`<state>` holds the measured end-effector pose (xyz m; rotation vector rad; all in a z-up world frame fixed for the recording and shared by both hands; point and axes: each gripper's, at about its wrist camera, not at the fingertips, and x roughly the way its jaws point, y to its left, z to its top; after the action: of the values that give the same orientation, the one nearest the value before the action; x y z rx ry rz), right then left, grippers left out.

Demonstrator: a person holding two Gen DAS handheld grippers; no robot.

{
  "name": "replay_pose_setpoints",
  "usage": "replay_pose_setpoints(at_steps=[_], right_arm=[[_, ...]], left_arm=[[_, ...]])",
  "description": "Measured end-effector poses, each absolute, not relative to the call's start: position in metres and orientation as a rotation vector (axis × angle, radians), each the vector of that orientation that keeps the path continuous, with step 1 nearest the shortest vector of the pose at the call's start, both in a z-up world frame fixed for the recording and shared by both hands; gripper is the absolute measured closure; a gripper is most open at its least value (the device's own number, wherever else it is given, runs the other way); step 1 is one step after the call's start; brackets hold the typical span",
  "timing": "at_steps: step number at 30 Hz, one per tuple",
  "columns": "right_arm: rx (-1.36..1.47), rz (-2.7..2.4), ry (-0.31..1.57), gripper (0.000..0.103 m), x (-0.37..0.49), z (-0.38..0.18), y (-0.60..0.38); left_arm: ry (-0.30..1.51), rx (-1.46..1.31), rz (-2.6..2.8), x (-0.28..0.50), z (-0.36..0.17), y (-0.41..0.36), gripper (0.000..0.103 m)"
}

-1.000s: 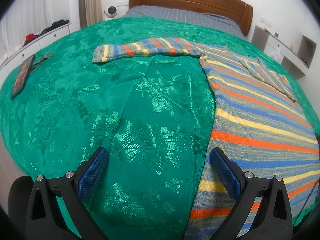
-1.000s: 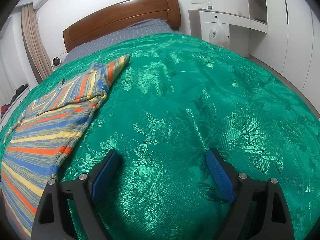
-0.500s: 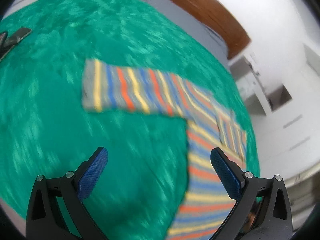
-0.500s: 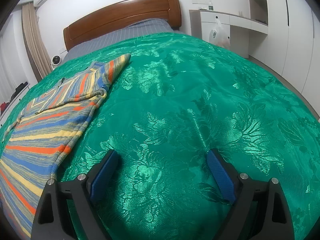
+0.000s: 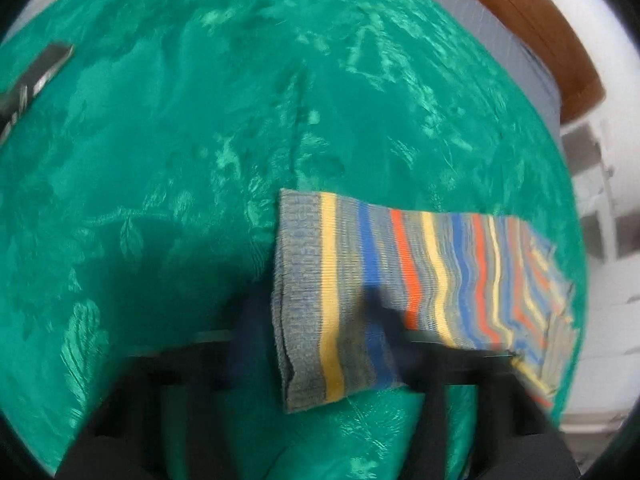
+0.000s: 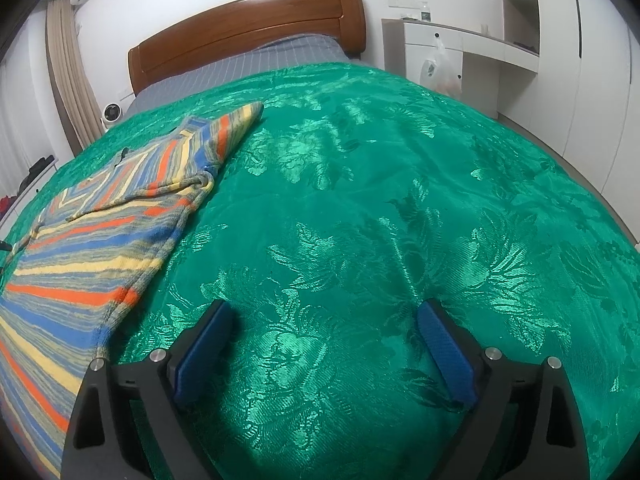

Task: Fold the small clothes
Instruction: 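Grasp the other sleeve cuff with the left gripper and fold it across the body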

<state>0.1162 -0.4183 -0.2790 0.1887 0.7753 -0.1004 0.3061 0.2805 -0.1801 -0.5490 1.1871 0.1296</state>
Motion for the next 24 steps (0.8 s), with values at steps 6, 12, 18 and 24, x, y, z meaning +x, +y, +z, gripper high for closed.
replay_pose_setpoints(at_steps=[6,12,18,24], right_arm=[[0.188,-0.100,0.773,0.009,0.118,-0.278,-0.418],[0.190,-0.097,0.771,0.009,0.117,-0.277,-0.419],[0.189,-0.097,0.771,0.009,0.117,-0.277,-0.419],[0.190,-0.096,0.770,0.009,0.117,-0.277,-0.420]], left_arm=[[1.109,-0.302,0.043,0.321,-0.111,0.215,0.102],[0.992,-0.102,-0.172,0.341,-0.028,0.072,0.102],[0.993,0.015,-0.350,0.351,-0.033,-0.083,0.102],[1.105,0.012,-0.398,0.339,-0.102,-0.167,0.041]])
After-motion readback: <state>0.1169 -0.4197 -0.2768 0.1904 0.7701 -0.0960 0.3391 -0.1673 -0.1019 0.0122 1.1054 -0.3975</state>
